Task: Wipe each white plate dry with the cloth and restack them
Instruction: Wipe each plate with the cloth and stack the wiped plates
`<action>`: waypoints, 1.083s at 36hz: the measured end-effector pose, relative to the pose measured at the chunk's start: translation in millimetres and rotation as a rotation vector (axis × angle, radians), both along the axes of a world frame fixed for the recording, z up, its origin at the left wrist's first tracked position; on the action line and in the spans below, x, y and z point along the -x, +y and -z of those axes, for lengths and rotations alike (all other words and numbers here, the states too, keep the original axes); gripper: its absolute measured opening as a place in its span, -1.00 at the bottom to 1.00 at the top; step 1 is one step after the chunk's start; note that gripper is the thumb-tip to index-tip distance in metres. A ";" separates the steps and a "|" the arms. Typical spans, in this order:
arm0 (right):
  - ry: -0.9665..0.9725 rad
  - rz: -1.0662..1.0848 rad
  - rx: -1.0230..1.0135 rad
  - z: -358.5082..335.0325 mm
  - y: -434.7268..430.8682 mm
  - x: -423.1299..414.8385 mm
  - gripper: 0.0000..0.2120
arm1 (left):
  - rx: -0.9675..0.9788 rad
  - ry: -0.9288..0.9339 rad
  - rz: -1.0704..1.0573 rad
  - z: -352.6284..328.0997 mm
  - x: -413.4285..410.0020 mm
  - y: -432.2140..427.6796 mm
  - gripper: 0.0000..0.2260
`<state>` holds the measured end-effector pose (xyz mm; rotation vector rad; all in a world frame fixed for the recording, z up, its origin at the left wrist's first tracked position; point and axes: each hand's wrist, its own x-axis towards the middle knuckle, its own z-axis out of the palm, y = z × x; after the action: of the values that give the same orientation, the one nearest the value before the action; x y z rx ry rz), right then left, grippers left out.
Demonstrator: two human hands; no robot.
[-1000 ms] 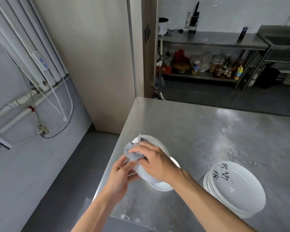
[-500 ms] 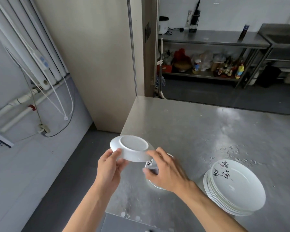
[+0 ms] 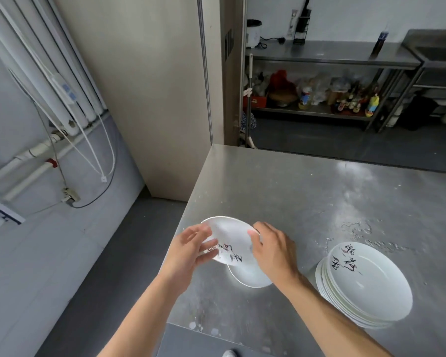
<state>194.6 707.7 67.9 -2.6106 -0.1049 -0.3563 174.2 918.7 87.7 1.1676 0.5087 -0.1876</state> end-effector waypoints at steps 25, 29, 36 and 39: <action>0.529 0.243 -0.486 -13.4 -174.5 19.9 -0.57 | -0.117 -0.135 0.488 22.8 -26.5 -106.4 -0.69; 0.564 0.315 -0.473 -15.7 -210.8 35.2 -0.44 | -0.072 -0.086 0.585 26.6 -33.5 -146.4 -0.70; 0.582 0.428 -0.554 -10.5 -265.3 73.4 -0.39 | 0.022 -0.037 0.791 26.0 -30.8 -206.1 -0.68; 0.605 0.478 -0.577 -7.1 -279.8 87.8 -0.43 | 0.016 0.014 0.836 28.2 -30.2 -226.4 -0.67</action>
<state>106.9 427.9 75.0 -2.0286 0.7234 0.2333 204.4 692.3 59.5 1.3082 0.0012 -0.9139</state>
